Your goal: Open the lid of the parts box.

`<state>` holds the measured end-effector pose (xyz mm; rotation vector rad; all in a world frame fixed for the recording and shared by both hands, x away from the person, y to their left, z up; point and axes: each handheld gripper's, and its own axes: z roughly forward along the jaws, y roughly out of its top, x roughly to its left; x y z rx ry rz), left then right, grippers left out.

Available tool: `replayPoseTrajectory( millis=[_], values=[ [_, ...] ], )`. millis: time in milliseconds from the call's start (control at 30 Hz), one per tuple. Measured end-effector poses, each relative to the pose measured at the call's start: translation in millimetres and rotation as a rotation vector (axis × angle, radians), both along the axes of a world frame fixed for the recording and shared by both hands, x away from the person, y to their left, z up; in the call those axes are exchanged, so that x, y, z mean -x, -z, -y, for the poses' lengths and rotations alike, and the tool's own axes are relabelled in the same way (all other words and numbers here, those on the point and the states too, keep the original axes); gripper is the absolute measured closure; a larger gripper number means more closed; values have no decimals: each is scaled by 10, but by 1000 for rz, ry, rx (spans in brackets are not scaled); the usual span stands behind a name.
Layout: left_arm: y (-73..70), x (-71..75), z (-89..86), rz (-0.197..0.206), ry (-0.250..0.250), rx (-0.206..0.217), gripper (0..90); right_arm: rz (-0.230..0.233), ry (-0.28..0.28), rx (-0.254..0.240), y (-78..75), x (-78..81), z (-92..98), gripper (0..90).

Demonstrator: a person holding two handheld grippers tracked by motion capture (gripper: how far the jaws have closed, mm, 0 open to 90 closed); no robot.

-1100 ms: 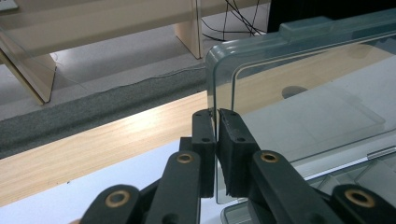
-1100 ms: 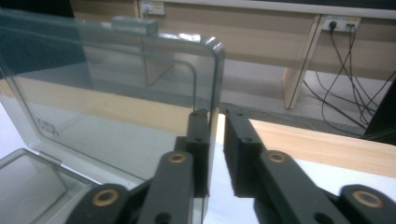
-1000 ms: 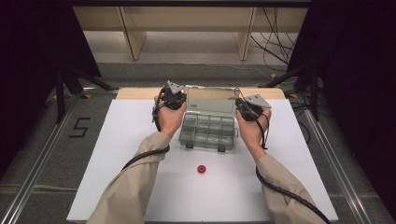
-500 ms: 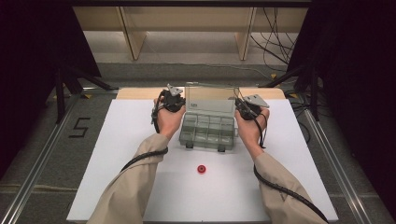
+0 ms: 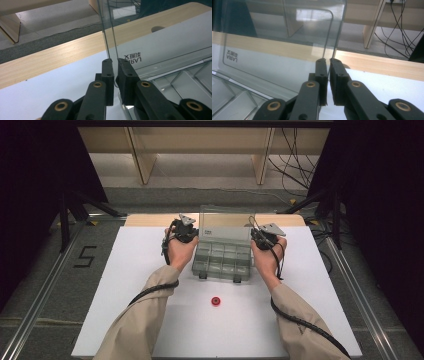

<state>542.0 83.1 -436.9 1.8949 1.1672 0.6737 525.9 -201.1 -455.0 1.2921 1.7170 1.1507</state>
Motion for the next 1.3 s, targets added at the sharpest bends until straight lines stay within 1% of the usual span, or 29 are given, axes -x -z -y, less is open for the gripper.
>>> replayPoseTrajectory(
  millis=[33,67,100,167,200,233,267,300,333,367,400,433,467,500,533,633,667,700,800,833,900,933,1000,1033,1067,1133,1200,1233,1300],
  values=[
    [3,0,3,-3,2,1,829,8,2,-1,7,-8,-2,853],
    [5,0,4,-5,2,-1,828,5,1,-2,13,-10,-6,853],
    [8,1,4,-5,3,-2,827,-9,5,-3,9,-2,-10,852],
    [12,7,-3,-12,7,-7,823,-2,-4,5,28,-10,-10,842],
    [21,11,4,-9,1,10,821,-21,-10,2,23,-1,-10,832],
    [25,24,-5,-12,4,8,823,-23,-6,-9,24,-1,-17,822],
    [24,40,-30,-24,21,-16,827,-19,-8,-1,24,1,-12,811],
    [34,56,-46,-32,26,-21,835,-33,-4,6,12,16,-6,795],
    [45,74,-66,-41,31,-32,844,-38,-14,2,5,19,4,781],
    [60,91,-87,-47,32,-34,854,-40,-7,1,-5,27,11,765],
    [71,111,-116,-58,35,-37,868,-54,-8,5,-23,47,29,749],
    [84,134,-141,-65,33,-36,879,-50,-12,-4,-28,55,39,733],
    [97,156,-169,-72,38,-37,889,-67,-11,-9,-42,79,52,717],
    [123,176,-176,-72,23,-10,897,-79,-13,-11,-52,101,69,700],
    [127,204,-216,-87,37,-29,898,-80,-15,-11,-54,116,89,685],
    [164,281,-277,-115,50,-35,900,-105,-7,-35,-62,170,139,640],
    [182,310,-282,-116,50,-29,900,-111,-8,-36,-64,189,158,627],
    [191,335,-300,-125,61,-38,900,-116,-9,-32,-66,212,179,616],
    [219,412,-322,-137,67,-34,900,-125,-8,-48,-79,277,233,584],
    [220,439,-332,-141,76,-40,900,-129,-14,-39,-79,298,258,574],
    [226,497,-342,-143,81,-53,900,-138,-7,-49,-82,343,285,556],
    [232,526,-342,-148,88,-54,900,-152,-13,-43,-85,369,307,548],
    [247,583,-333,-143,94,-56,900,-164,-12,-43,-74,418,333,542],
    [246,613,-336,-152,102,-66,900,-170,-10,-60,-71,437,334,543],
    [257,637,-330,-154,102,-62,900,-176,-23,-43,-62,463,355,543],
    [276,681,-338,-159,114,-76,900,-188,-21,-49,-52,514,362,553],
    [295,707,-344,-160,115,-78,900,-203,-34,-44,-40,571,382,581],
    [300,718,-351,-168,124,-86,900,-209,-44,-27,-32,597,398,606],
    [320,731,-351,-169,126,-81,900,-237,-54,-21,-23,657,412,647]
  ],
)
